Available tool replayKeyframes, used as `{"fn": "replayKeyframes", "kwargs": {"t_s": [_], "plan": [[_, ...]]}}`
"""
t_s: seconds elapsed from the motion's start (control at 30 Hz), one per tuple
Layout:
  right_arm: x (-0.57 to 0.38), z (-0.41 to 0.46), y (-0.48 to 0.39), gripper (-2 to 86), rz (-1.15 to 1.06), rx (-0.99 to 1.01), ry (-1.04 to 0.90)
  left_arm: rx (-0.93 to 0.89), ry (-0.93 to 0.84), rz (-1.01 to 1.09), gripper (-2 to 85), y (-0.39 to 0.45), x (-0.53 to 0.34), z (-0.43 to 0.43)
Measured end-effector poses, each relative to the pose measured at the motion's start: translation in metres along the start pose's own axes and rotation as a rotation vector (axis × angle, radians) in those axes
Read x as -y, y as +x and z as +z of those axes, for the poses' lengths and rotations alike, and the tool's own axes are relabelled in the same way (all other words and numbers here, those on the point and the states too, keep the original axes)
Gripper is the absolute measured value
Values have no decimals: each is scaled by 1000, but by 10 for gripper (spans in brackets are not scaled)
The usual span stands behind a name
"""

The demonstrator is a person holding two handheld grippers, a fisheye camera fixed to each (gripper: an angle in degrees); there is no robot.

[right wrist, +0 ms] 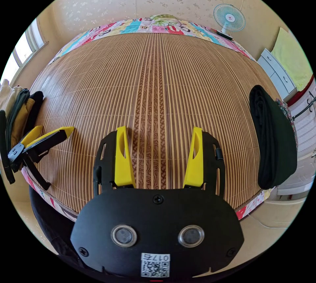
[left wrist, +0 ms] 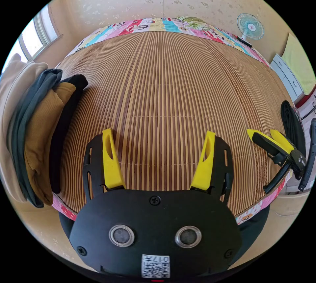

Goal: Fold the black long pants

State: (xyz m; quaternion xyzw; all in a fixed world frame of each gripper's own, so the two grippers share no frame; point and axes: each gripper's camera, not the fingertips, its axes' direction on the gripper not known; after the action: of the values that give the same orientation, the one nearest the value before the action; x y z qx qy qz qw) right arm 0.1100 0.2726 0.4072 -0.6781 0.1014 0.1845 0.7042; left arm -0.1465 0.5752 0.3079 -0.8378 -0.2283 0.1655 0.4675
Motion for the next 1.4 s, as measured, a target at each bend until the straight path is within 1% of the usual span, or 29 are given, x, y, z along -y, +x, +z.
{"fn": "replayKeyframes", "kwargs": {"t_s": [1.4], "plan": [[4, -2, -1, 253, 2, 0, 0, 0, 0, -1, 354, 7, 4, 3]]}}
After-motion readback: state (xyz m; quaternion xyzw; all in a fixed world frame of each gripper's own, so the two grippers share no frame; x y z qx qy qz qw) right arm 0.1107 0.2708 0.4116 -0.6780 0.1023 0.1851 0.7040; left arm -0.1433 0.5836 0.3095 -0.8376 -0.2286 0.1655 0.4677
